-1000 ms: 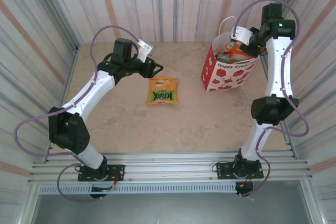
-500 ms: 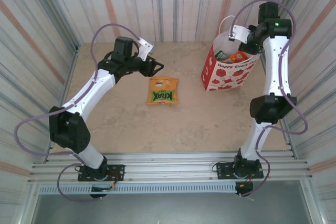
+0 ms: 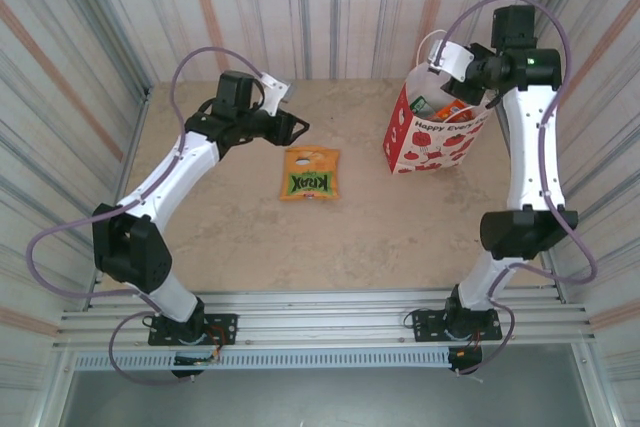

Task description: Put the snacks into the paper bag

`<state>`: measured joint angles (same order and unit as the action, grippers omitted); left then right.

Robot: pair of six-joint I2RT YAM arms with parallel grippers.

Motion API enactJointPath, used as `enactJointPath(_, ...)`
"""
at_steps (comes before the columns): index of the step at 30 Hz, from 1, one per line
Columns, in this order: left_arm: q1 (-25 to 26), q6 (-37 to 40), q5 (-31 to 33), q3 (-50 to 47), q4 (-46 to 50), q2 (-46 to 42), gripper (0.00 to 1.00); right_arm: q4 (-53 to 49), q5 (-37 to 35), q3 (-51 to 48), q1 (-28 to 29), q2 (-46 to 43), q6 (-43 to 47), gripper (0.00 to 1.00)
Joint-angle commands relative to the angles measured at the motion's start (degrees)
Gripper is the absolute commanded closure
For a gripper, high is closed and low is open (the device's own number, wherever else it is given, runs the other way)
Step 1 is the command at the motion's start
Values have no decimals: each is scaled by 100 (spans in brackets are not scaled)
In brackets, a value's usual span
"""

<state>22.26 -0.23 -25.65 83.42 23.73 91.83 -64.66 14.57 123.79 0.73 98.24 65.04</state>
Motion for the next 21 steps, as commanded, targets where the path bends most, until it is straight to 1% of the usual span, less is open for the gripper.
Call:
enactJointPath(1,28,-593,275,-238,386,-243,38,564,65,-541,303,-552,-916,40)
enactJointPath(6,-125,-1455,56,-570,603,-312,39,819,-162,-1197,1054,-1108,-1932,36)
enactJointPath(11,-515,-2391,-342,-1204,307,-372,40,1266,-317,-1964,1904,-1402,-3296,34)
enactJointPath(14,-837,-2836,-800,-1500,103,-276,41,1450,-378,-2184,2317,-1341,-4431,36)
enactJointPath(17,-1082,-3117,-1175,-1735,-175,-130,43,1517,-689,-2272,2706,-1158,-5582,36)
enactJointPath(21,-1206,-3229,-1371,-1912,-452,89,43,1518,-850,-2313,3079,-849,-6804,33)
